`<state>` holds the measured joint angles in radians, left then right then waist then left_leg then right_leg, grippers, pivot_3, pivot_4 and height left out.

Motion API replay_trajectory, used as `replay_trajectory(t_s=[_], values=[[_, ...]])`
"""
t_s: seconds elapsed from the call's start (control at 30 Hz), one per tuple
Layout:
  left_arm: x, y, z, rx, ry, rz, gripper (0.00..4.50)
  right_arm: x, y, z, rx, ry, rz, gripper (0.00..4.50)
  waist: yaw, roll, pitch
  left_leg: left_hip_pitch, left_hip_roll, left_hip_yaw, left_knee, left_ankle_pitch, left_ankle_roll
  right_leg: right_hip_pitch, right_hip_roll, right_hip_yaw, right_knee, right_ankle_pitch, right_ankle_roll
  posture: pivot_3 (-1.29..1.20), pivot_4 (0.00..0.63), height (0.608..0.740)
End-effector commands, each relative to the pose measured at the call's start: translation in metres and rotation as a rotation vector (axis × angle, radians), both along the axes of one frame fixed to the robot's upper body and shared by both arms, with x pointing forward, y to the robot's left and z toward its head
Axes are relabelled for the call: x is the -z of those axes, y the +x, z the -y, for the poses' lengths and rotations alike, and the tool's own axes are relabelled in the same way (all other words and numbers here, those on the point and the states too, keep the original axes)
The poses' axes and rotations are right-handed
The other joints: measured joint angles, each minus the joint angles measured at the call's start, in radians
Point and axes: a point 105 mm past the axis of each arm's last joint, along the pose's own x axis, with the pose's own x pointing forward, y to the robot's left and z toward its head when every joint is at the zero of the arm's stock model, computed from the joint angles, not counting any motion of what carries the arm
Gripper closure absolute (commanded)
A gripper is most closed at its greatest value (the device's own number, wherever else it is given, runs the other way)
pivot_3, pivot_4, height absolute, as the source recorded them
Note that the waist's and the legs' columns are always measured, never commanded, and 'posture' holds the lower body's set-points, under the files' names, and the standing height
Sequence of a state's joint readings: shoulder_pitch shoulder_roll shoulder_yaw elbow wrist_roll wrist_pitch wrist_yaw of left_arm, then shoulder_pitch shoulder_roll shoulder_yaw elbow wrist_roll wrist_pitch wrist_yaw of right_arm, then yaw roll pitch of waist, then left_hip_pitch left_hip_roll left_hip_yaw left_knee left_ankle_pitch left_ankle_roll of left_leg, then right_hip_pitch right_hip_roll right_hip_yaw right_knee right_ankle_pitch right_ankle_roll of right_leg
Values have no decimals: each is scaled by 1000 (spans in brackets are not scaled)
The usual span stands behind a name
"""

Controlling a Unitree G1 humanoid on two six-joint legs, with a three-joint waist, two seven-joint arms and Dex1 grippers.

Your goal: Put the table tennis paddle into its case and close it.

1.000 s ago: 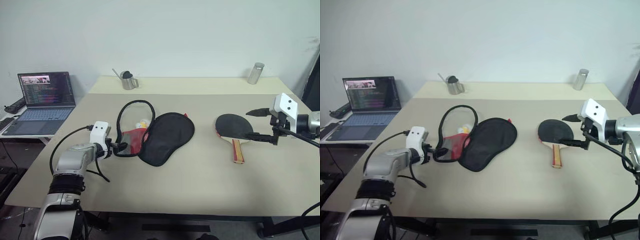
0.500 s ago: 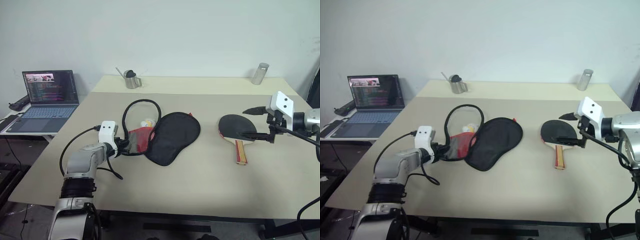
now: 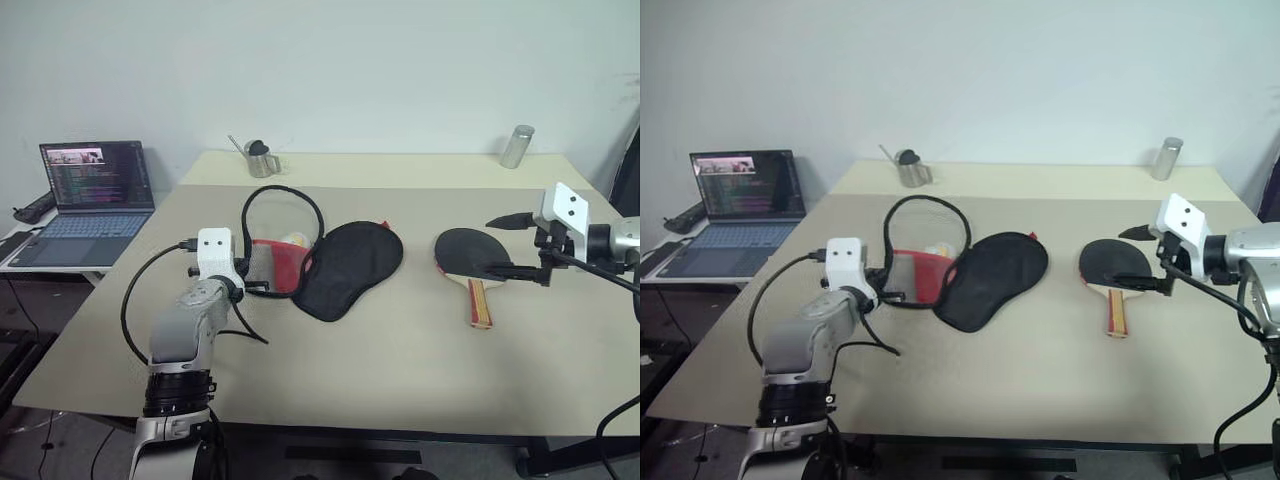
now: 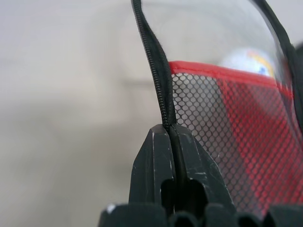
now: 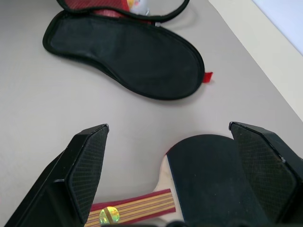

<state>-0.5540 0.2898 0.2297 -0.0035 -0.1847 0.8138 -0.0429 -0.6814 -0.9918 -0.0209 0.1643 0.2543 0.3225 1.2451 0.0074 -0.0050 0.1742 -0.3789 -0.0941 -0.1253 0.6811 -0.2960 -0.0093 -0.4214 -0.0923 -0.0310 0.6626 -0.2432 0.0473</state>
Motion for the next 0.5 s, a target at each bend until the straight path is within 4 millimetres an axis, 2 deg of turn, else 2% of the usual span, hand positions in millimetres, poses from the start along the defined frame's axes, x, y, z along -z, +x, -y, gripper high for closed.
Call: replay_trajectory(t_s=[0.03, 0.27, 0.33, 0.37, 0.5], values=[[-26, 1, -6, -79, 17, 121, 4456, -17, -4, 4, 1, -18, 56, 0, 1, 0, 0, 0, 0, 0, 0, 0, 0, 0, 0, 0, 0, 0, 0, 0, 150, 740], [-39, 1, -21, -224, 0, 216, 4456, -19, -5, 6, 5, -25, 57, 0, 1, -1, 1, 0, 0, 0, 0, 0, 0, 0, 0, 0, 0, 0, 0, 0, 150, 740], [-40, 1, -20, -241, -11, 223, 4456, -19, -5, 6, 6, -28, 57, 0, 2, -1, 1, 0, 0, 0, 0, 0, 0, 0, 0, 0, 0, 0, 0, 0, 150, 740], [-39, 1, -17, -237, -21, 217, 4456, -20, -5, 7, 7, -28, 58, 0, 2, -1, 1, 0, 0, 0, 0, 0, 0, 0, 0, 0, 0, 0, 0, 0, 150, 740], [-20, 7, 23, -64, -26, 90, 4456, -22, -7, 9, 14, -32, 62, 0, 11, -2, 1, 0, 0, 0, 0, 0, 0, 0, 0, 0, 0, 0, 0, 0, 150, 740]])
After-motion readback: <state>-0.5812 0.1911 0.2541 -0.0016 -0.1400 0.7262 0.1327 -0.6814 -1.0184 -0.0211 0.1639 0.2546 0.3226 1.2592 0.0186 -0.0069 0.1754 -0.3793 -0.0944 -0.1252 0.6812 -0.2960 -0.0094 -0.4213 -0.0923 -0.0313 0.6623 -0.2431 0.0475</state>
